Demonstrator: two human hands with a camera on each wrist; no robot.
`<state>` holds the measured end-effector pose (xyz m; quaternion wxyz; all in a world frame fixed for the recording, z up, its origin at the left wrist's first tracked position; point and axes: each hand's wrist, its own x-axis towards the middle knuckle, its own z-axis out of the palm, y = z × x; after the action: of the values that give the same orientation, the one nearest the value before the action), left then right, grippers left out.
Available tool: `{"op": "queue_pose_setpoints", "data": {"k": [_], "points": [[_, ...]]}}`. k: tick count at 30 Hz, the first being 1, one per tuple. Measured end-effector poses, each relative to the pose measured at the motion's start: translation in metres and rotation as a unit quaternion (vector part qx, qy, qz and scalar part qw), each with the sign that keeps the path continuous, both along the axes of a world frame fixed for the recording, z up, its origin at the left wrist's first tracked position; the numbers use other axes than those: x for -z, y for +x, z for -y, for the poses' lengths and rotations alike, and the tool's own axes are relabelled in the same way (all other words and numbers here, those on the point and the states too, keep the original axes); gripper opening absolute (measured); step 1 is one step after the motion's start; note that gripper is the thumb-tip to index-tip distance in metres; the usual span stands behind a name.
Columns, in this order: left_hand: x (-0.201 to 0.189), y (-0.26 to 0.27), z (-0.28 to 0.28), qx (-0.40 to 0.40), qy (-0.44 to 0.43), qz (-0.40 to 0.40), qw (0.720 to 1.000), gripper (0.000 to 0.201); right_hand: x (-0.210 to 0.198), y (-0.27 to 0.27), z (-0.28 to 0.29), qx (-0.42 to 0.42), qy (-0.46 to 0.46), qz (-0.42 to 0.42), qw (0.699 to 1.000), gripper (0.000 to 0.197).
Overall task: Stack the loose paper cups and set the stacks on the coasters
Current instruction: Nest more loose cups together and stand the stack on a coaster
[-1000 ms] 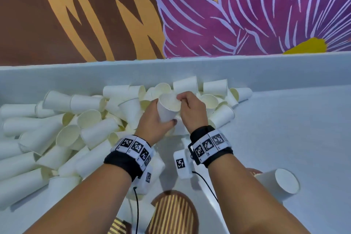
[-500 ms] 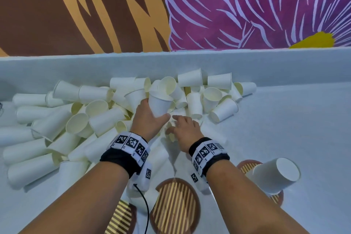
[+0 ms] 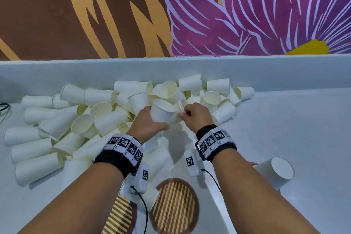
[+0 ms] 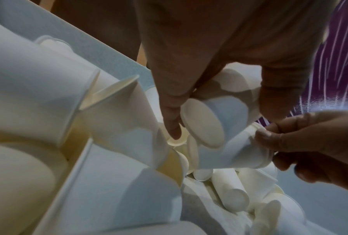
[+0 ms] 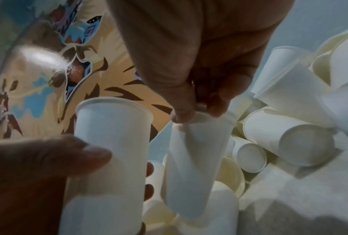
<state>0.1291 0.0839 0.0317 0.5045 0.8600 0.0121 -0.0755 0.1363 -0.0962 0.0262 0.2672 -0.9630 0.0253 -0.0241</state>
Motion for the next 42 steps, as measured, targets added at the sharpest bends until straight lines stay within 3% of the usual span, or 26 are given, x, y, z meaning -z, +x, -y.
{"op": "queue_pose_setpoints", "data": {"k": [4,8,10,13,17,19,22,25,28,32,36,39,42], "points": [[0.001,-0.003,-0.002,0.081,0.0,-0.005,0.997,0.06,-0.002,-0.003,0.0,-0.009,0.03,-0.023,0.999,0.028],[0.008,-0.003,-0.008,0.16,0.078,-0.03,0.984,0.091,-0.009,-0.004,-0.003,0.005,0.111,-0.036,0.993,0.02],[0.007,-0.005,-0.01,0.203,0.12,-0.034,0.971,0.087,-0.013,-0.004,-0.003,0.016,0.134,-0.036,0.99,0.021],[0.004,-0.009,-0.013,0.239,0.117,-0.059,0.962,0.089,-0.017,-0.005,-0.001,0.036,0.147,-0.031,0.988,0.021],[0.002,-0.01,-0.018,0.231,0.07,-0.067,0.968,0.078,-0.016,-0.007,-0.003,0.038,0.144,-0.04,0.988,0.021],[-0.001,-0.009,-0.018,0.233,0.079,-0.063,0.967,0.075,-0.015,-0.006,-0.004,0.039,0.135,-0.036,0.989,0.021],[-0.003,-0.006,-0.02,0.224,0.097,-0.068,0.967,0.086,-0.013,-0.004,-0.003,0.051,0.095,-0.027,0.994,0.021],[-0.005,-0.006,-0.024,0.207,0.124,-0.062,0.969,0.072,-0.014,-0.001,0.004,0.094,0.067,-0.006,0.993,0.023],[-0.005,-0.006,-0.026,0.134,0.179,-0.031,0.974,0.075,-0.022,0.0,0.008,0.12,0.06,0.049,0.99,0.023],[-0.011,-0.007,-0.022,0.068,0.222,0.004,0.973,0.081,-0.036,-0.004,0.002,0.128,0.141,0.174,0.966,0.017],[-0.014,-0.004,-0.017,0.045,0.224,-0.001,0.974,0.086,-0.055,-0.01,-0.006,0.072,0.123,0.247,0.958,0.019],[-0.011,-0.001,-0.014,0.033,0.171,0.016,0.985,0.071,-0.057,-0.012,-0.013,-0.034,0.084,0.197,0.976,0.023],[-0.01,-0.001,-0.011,0.036,0.112,0.036,0.992,0.059,-0.051,-0.014,-0.016,-0.068,0.157,0.146,0.974,0.027]]}}
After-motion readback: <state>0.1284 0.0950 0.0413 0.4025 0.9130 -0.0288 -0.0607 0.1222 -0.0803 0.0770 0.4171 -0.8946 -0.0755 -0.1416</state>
